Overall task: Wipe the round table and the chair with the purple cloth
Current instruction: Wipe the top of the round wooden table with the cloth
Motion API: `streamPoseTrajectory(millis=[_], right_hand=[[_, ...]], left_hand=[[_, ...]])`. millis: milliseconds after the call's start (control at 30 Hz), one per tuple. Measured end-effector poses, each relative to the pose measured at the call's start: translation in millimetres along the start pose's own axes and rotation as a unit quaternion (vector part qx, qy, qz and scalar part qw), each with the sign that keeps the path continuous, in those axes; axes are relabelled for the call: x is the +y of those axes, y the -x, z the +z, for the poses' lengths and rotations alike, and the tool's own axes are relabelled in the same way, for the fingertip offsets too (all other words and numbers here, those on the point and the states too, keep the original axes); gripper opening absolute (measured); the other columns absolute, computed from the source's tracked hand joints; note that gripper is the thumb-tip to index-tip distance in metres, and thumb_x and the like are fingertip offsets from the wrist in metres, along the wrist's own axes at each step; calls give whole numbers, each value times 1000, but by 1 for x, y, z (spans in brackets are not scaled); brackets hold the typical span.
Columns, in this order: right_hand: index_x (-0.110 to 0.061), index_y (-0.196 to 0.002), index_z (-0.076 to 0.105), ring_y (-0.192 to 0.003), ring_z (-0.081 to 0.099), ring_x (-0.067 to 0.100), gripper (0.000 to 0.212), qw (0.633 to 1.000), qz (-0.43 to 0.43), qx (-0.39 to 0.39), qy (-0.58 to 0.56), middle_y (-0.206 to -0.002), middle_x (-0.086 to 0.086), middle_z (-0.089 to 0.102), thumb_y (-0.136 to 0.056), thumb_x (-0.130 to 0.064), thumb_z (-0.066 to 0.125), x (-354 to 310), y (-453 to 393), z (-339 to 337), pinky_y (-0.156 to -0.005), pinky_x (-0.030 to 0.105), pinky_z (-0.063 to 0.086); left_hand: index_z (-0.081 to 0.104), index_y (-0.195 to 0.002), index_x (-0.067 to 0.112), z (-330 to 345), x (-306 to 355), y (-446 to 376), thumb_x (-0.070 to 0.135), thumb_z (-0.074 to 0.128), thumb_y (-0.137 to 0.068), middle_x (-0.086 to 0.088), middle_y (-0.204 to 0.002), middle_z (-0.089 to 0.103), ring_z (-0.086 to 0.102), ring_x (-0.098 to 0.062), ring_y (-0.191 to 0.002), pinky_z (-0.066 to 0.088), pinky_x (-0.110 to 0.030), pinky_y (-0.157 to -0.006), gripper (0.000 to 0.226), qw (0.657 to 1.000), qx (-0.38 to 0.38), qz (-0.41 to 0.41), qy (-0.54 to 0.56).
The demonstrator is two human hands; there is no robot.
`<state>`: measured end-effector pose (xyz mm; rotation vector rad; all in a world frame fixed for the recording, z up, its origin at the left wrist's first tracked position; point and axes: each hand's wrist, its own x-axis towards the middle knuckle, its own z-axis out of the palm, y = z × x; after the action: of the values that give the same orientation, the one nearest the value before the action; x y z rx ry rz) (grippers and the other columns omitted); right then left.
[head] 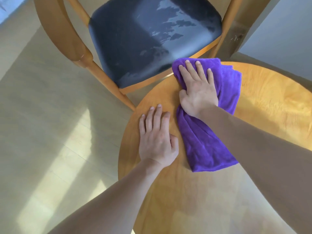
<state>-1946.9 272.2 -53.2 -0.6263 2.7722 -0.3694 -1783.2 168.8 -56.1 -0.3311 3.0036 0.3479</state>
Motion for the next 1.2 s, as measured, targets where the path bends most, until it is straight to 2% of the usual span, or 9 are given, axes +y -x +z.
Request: streamPoseTrajectory(millis=[267,367,500,633,767,833,1033,1100,1200], right_hand=[[-29,-161,18,-157,-2,16,91,969,-221,-103,47,-170,-9,6,-71,-33,28,61,75,-14,-127,45,0],[-27,-160,23,-157,5,20,89,992,-107,-52,38,-170,-6,12,-73,-28,37,72,44,-22,-127,45,2],[-21,-160,22,-157,2,26,81,998,53,30,-12,-170,-1,10,-80,-27,35,17,17,-5,-126,50,-1],[-21,-158,30,-157,5,25,81,997,-46,4,-60,-169,-2,18,-78,-29,25,-6,43,6,-126,49,-1],[-25,-158,32,-157,4,18,86,984,-168,-49,-37,-168,-8,18,-72,-29,29,35,85,3,-127,46,1],[-26,-158,32,-157,8,19,87,990,-139,-27,0,-168,-7,20,-71,-32,31,61,90,-4,-126,49,1],[-27,-159,27,-157,5,22,64,978,179,103,-43,-169,-7,14,-96,-41,20,37,46,-1,-124,56,-2],[-26,-160,23,-157,3,24,65,976,186,101,-46,-170,-5,11,-97,-41,17,14,35,7,-124,57,-1],[-25,-160,23,-157,4,25,67,996,68,56,-15,-170,-3,12,-95,-39,23,-1,45,14,-125,56,-1]], left_hand=[[47,-144,18,2,2,-1,33,36,-84,-8,-164,35,24,-28,-154,20,-54,-126,63,1000,-3,2,-16],[47,-144,17,1,3,-1,33,35,-84,-8,-165,34,23,-28,-155,20,-55,-126,63,1000,-4,4,-18],[48,-143,17,-1,3,0,31,33,-82,-5,-166,32,20,-26,-156,19,-54,-126,64,1000,2,-1,-5],[48,-143,19,0,3,0,31,34,-82,-4,-166,32,21,-25,-156,18,-53,-127,64,1000,5,-4,0],[47,-145,18,0,2,0,31,33,-83,-6,-166,33,21,-26,-156,17,-53,-127,65,1000,1,-2,-2],[46,-145,18,0,2,0,31,34,-83,-6,-165,33,21,-26,-156,16,-53,-127,65,1000,-4,-1,-5],[46,-144,17,2,2,-2,31,33,-83,-6,-166,31,19,-27,-157,16,-55,-127,65,1000,-7,-3,-12],[46,-144,18,1,2,-2,31,33,-82,-6,-166,31,19,-27,-157,16,-55,-126,65,1000,-5,-4,-10],[46,-143,18,0,2,-1,30,35,-81,-6,-166,32,20,-27,-156,17,-55,-126,64,1000,-4,0,-7]])
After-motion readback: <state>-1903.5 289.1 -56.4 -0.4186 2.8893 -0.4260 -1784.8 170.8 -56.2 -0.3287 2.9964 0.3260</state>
